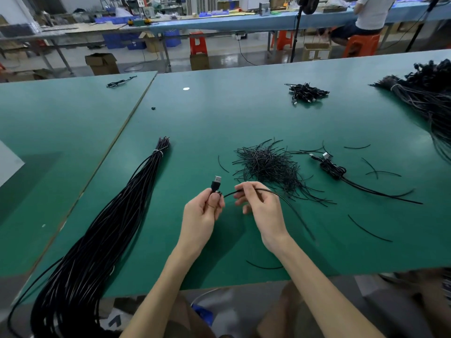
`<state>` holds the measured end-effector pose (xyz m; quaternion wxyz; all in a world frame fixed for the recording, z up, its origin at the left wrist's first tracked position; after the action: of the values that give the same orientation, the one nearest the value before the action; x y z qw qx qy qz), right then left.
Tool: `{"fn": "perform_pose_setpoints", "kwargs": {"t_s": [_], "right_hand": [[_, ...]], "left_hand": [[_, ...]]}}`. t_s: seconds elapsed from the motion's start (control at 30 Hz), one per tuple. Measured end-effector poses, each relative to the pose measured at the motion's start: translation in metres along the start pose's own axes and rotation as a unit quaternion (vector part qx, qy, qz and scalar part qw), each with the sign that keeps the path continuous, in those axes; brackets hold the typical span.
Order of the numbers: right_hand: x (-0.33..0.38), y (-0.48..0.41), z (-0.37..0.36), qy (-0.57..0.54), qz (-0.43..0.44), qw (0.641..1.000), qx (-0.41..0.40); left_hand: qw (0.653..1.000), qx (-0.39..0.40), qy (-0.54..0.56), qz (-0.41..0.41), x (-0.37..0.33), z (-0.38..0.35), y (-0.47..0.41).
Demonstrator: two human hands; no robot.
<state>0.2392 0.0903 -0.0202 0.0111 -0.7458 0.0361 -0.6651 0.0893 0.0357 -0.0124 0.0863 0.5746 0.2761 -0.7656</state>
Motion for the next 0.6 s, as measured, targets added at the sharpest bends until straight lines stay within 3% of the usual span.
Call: {"fn": "perform_pose_setpoints", "kwargs": {"t_s": [0.17,0.33,0.4,0.5,0.6], "right_hand": [[0.006,0.004,-0.003,-0.077,-0.021,0.995,0.065],[0.007,0.006,-0.005,-0.067,-0.031,0.989,0.131],[0.008,0.008,-0.007,-0.022,-0.011,0.986,0.165],[0.008,0.01,-0.015,0.025,0.014,0.976,0.216],[0.005,0.015,-0.022,0.059,0.044,0.964,0.254]], "left_hand": [[0.985,-0.008,-0.168,-0.03,0.004,-0.003,0.002],[0.981,-0.061,-0.18,-0.03,0.002,0.0,-0.001],[0.988,-0.077,-0.132,-0.012,0.003,0.005,-0.004],[0.995,-0.055,0.05,0.07,0.009,0.009,-0.005],[0.962,-0.05,0.212,0.164,0.016,0.01,-0.005]]}}
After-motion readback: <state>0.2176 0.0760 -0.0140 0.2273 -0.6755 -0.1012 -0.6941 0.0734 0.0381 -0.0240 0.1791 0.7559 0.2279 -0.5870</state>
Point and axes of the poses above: each hand's wrist, its own y-axis away from the middle knuckle, its own z-axis out of the back of the hand, x = y × z, the point moved 4 cm from there along -y, towards the middle knuckle, and after that the axes turned 12 degrees about -x, right-handed, at the moved point
